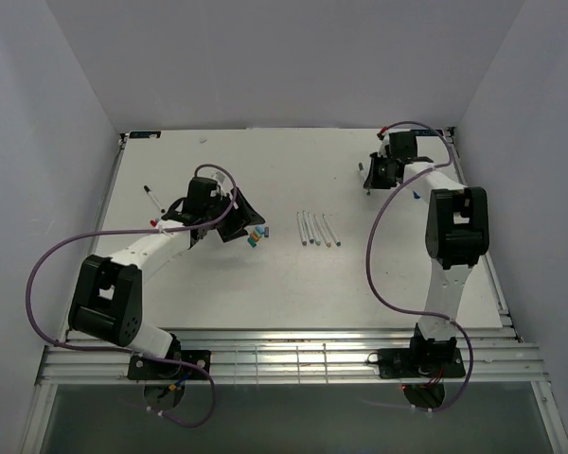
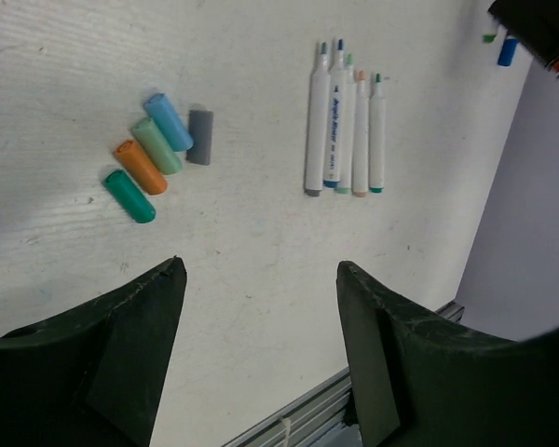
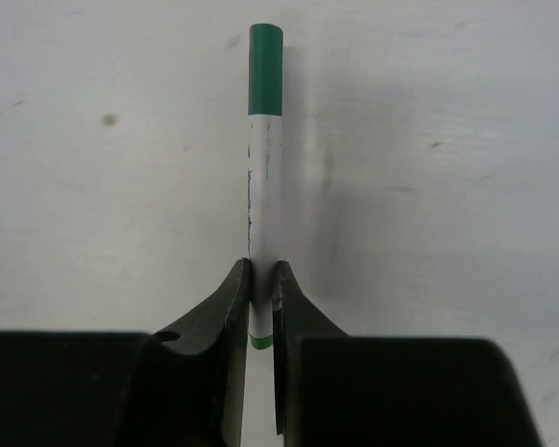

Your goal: Open the pen caps

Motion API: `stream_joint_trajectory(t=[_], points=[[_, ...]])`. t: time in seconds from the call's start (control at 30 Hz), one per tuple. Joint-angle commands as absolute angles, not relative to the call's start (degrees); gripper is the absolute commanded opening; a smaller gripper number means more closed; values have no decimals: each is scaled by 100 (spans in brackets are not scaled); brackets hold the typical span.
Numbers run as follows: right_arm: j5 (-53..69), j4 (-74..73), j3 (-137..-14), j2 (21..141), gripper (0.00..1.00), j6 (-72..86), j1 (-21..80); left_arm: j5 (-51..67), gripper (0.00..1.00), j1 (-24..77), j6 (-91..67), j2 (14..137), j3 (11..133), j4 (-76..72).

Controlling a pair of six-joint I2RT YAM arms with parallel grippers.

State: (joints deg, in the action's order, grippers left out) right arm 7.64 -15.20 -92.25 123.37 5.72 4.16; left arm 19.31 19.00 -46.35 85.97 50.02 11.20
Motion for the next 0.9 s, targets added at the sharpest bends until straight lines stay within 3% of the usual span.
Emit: stream_joint_trajectory(t=[0.0, 0.17, 0.4, 0.87], points=[[1493, -941, -8370, 10885, 8, 913, 781, 2082, 77, 1934, -4623, 8235, 5405, 1213], [1906, -405, -6632, 9775, 8, 1195, 1527, 3031, 79, 1925, -4895, 8279, 5388, 783], [1838, -88, -5345, 8360, 8, 1564, 2899, 3331, 80, 1934, -5291, 7990, 5037, 343], [1643, 343, -5308, 8156, 8, 2092, 4175, 3322, 82, 2057, -5519, 7664, 4641, 158]])
